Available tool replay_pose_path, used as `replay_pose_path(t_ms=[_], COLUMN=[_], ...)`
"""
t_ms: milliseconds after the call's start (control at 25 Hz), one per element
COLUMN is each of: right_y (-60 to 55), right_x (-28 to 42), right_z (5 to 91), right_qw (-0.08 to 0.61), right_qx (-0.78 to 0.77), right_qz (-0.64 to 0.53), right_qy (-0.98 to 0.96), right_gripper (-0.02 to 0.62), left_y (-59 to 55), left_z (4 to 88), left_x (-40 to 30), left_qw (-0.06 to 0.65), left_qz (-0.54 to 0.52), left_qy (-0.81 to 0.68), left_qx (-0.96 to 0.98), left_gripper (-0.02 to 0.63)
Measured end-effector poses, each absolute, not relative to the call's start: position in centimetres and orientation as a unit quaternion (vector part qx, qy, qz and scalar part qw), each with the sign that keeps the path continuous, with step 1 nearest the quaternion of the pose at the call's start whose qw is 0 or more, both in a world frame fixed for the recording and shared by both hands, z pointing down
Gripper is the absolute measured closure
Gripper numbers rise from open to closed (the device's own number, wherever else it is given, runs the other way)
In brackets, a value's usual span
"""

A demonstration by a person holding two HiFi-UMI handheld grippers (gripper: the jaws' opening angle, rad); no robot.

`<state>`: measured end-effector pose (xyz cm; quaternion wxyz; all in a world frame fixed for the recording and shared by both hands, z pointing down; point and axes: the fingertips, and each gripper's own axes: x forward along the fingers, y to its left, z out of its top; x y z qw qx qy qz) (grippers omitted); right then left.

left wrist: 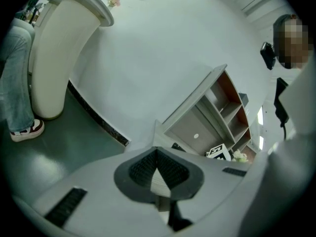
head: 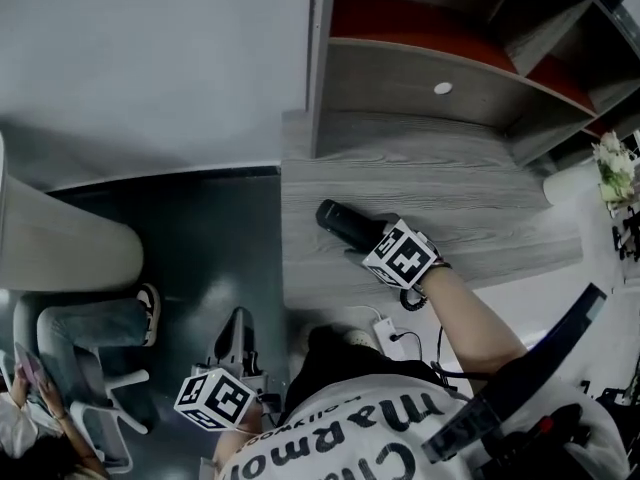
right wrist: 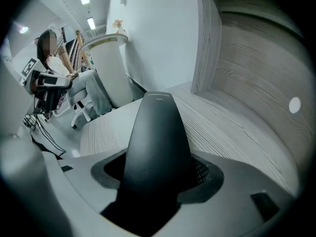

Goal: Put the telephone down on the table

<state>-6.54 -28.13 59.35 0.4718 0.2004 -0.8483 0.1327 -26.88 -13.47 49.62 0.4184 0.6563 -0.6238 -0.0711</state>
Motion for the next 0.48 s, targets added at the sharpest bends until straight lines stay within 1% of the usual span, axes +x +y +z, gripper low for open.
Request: replay_pose_path(t_ms=[200, 400, 480], right_y=[-28.2, -28.3, -27.9], right_x=[-6.9, -6.7, -6.7], right_z=[59.2, 59.1, 59.1], right_qw=[0.463, 0.454, 0.457], right_qx=[0.197, 0.200, 0.192], right_qz=[0.127, 0.117, 0.112], right_qy=[-0.855, -0.860, -0.861], right_gripper=[0.293, 0.287, 0.270], left_y=[-11.7, -7.7, -5.9], left_z=[49.8, 49.3, 49.2], left_x=[-26.3, -25.1, -24.8], left_qw=[0.408, 0.400, 0.397], left_qz=[-0.086, -0.090, -0.092], left_qy=[-0.652, -0.685, -0.697], left_qx=[0.633, 0.603, 0.590], left_gripper=[0.597, 0.597, 0.597])
